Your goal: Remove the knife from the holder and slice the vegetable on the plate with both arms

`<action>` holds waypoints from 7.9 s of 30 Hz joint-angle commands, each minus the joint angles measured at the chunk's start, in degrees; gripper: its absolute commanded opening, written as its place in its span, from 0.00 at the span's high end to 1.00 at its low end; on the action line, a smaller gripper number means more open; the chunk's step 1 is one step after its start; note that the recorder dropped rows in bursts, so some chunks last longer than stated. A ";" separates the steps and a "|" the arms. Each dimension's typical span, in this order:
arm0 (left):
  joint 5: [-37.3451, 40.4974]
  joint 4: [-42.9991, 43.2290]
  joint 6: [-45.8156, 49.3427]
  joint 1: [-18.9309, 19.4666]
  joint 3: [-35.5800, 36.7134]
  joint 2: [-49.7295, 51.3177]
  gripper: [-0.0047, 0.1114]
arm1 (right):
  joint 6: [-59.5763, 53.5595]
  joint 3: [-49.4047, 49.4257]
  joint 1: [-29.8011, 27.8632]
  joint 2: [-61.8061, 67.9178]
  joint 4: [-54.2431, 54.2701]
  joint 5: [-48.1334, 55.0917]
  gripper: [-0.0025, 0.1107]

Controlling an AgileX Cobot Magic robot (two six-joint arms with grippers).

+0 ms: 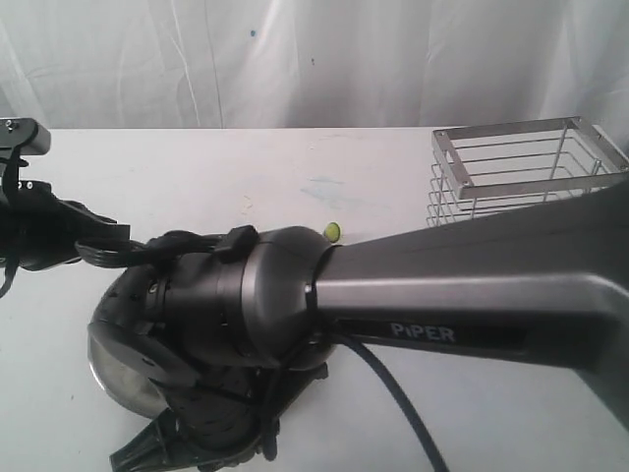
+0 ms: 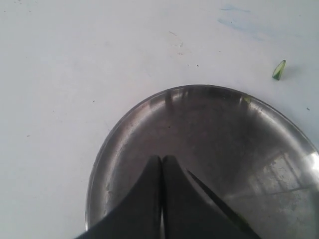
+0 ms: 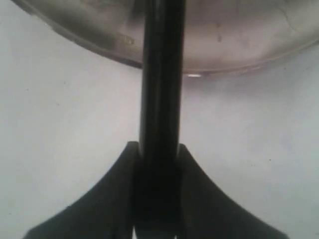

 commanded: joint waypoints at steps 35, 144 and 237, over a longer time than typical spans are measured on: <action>-8.08 -5.18 8.55 -0.23 -0.16 8.77 0.96 | -0.08 0.68 0.46 1.93 -2.07 -3.58 0.98; -9.80 -22.24 27.92 -0.23 -0.27 24.20 0.96 | -13.51 0.68 -3.49 1.93 -7.21 -7.64 0.98; 39.59 -51.64 42.78 -1.05 20.99 -63.98 0.96 | -4.15 44.99 -41.35 -106.11 -10.67 -25.58 0.98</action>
